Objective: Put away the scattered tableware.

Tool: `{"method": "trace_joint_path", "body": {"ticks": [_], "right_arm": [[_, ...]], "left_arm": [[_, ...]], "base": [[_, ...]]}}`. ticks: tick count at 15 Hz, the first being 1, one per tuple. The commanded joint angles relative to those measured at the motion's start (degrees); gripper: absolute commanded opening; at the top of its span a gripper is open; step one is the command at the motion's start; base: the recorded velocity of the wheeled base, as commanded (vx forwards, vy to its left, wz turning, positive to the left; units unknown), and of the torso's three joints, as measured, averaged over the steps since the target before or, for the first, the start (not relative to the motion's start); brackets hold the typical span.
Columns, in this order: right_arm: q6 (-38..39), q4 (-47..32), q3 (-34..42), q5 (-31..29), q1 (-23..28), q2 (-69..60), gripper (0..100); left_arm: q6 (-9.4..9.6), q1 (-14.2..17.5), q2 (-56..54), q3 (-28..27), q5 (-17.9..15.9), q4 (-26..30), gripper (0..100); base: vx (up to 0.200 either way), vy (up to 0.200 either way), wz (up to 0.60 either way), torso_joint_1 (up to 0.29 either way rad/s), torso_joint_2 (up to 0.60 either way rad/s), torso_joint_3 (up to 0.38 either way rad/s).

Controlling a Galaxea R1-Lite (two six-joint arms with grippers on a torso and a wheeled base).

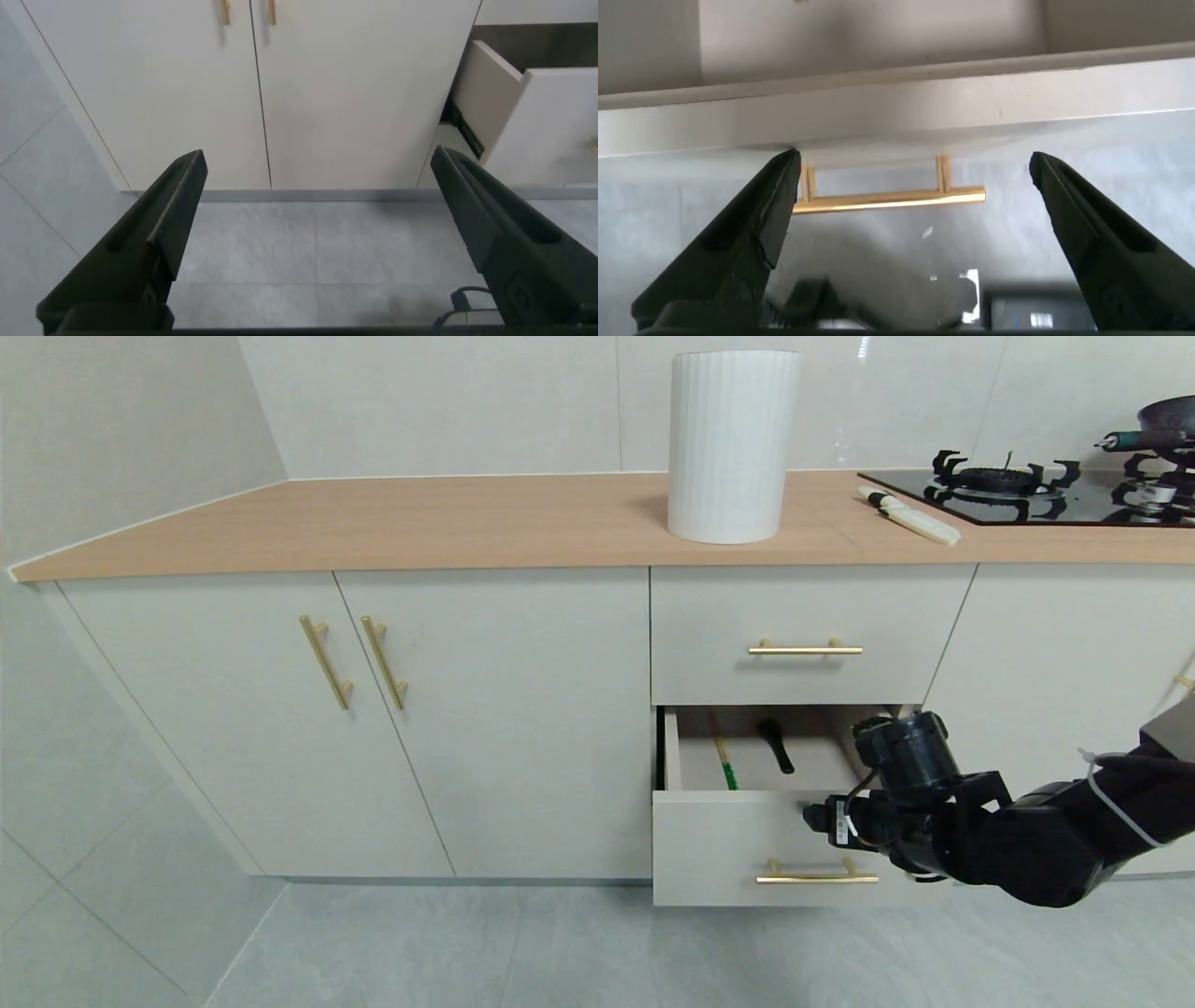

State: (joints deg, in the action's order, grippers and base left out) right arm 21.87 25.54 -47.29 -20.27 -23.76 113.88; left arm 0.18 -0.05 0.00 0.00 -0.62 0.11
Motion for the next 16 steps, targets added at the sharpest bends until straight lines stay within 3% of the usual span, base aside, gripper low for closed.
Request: {"method": "trace_joint_path", "body": {"ticks": [1, 9, 16], "right_arm": [[-2.27, 3.38, -2.37, 1.11, 1.79, 3.27, 100], [-6.66, 3.73, -15.55, 3.22, 5.48, 12.41, 100], [-6.31, 13.48, -16.08, 2.96, 6.97, 18.48, 100]], "left_arm": [[-0.01, -0.04, 0.0, 0.0, 0.01, -0.02, 100], [-0.01, -0.04, 0.0, 0.0, 0.01, -0.02, 100], [-0.01, -0.04, 0.0, 0.0, 0.01, 0.07, 100]], "base": [[0.0, 0.0, 0.0, 0.0, 0.0, 0.0], [0.0, 0.0, 0.0, 0.0, 0.0, 0.0], [0.0, 0.0, 0.0, 0.0, 0.0, 0.0]]}}
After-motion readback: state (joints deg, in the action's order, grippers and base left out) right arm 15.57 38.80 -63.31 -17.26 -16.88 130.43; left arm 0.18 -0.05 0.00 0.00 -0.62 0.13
